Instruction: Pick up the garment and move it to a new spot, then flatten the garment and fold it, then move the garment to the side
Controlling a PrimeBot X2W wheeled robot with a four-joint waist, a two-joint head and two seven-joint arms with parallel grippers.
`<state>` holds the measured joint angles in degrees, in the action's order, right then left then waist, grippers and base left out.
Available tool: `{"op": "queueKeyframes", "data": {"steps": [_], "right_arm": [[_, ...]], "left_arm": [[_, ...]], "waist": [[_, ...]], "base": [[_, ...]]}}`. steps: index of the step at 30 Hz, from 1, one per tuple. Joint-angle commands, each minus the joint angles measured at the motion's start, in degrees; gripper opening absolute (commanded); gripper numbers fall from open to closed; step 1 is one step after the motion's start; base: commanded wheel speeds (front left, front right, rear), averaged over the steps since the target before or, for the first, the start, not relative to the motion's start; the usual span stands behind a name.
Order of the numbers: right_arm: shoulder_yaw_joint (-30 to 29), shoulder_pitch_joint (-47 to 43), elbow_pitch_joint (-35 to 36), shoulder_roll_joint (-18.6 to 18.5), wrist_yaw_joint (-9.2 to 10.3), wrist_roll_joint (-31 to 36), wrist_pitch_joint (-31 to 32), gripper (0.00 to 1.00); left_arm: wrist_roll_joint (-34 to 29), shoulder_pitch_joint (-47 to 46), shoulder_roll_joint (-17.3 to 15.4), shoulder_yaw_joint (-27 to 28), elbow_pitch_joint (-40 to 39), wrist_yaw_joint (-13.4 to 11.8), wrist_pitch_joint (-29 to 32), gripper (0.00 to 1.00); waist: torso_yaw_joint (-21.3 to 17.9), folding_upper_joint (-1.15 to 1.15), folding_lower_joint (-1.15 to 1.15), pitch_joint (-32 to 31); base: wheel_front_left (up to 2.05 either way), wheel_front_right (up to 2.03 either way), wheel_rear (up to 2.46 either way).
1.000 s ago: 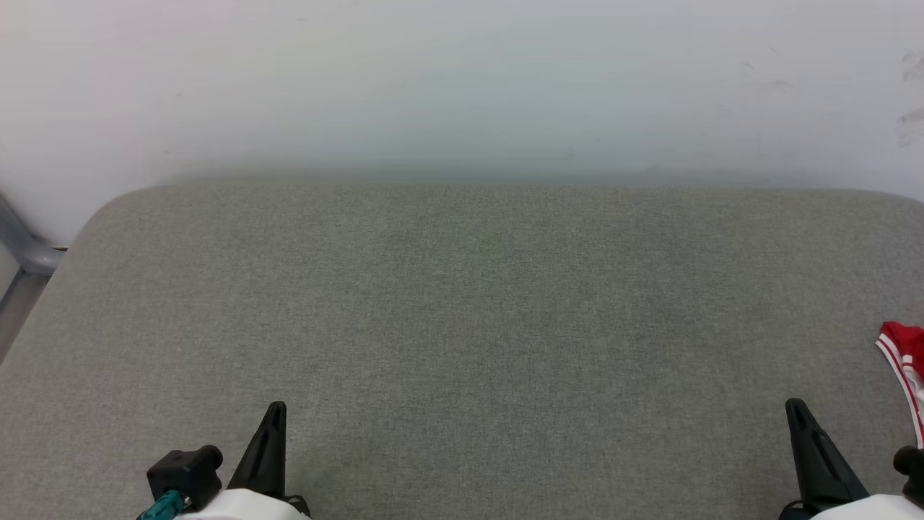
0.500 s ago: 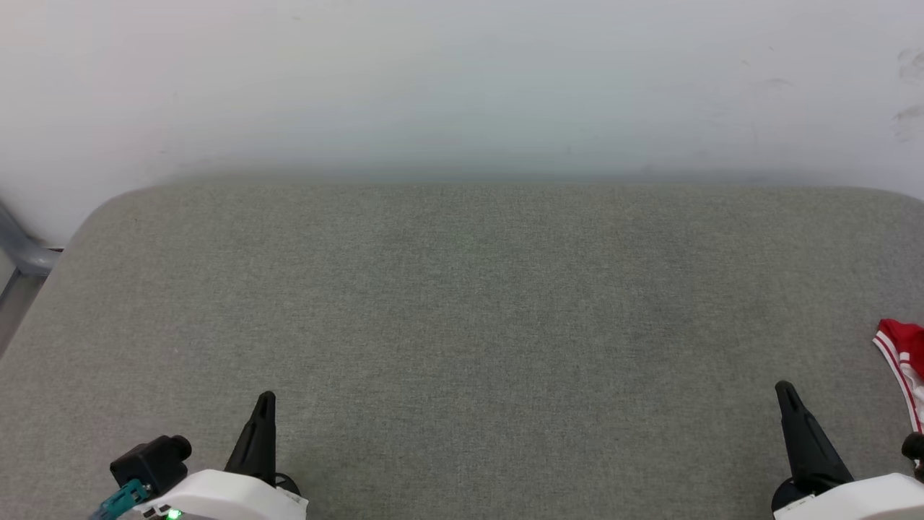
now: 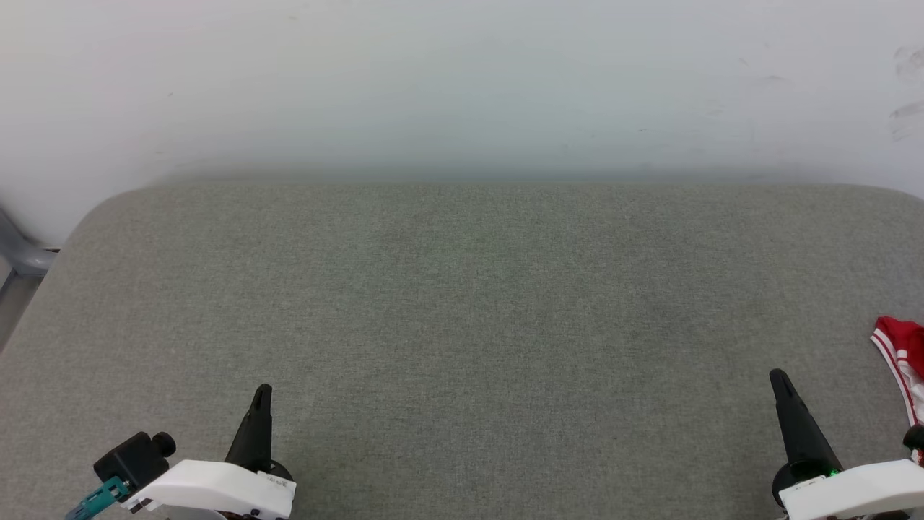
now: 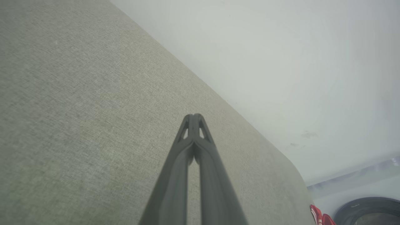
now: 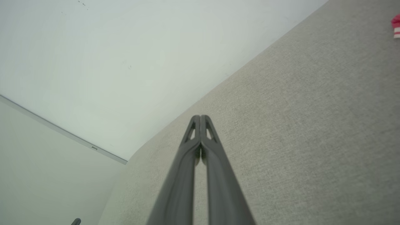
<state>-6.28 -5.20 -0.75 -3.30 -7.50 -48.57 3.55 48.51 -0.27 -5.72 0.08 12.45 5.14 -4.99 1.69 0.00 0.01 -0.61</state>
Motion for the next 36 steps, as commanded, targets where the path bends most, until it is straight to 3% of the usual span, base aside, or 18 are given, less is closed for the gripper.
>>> {"op": "queueKeyframes", "data": {"steps": [1,36], "right_arm": [[0.1,1.7,0.1,-0.5,0.00,-2.0,0.0,0.00],[0.6,7.0,-6.8,-0.6,0.01,-23.9,1.0,0.00]], "left_arm": [[1.8,-1.6,0.0,0.4,-0.5,0.5,0.4,0.00],[23.3,-4.1,1.5,3.6,0.6,1.5,6.2,0.00]], "waist": [[0.0,0.00,0.00,0.0],[-0.7,0.00,0.00,0.3]], "base": [[0.00,0.00,0.00],[0.00,0.00,0.00]]}}
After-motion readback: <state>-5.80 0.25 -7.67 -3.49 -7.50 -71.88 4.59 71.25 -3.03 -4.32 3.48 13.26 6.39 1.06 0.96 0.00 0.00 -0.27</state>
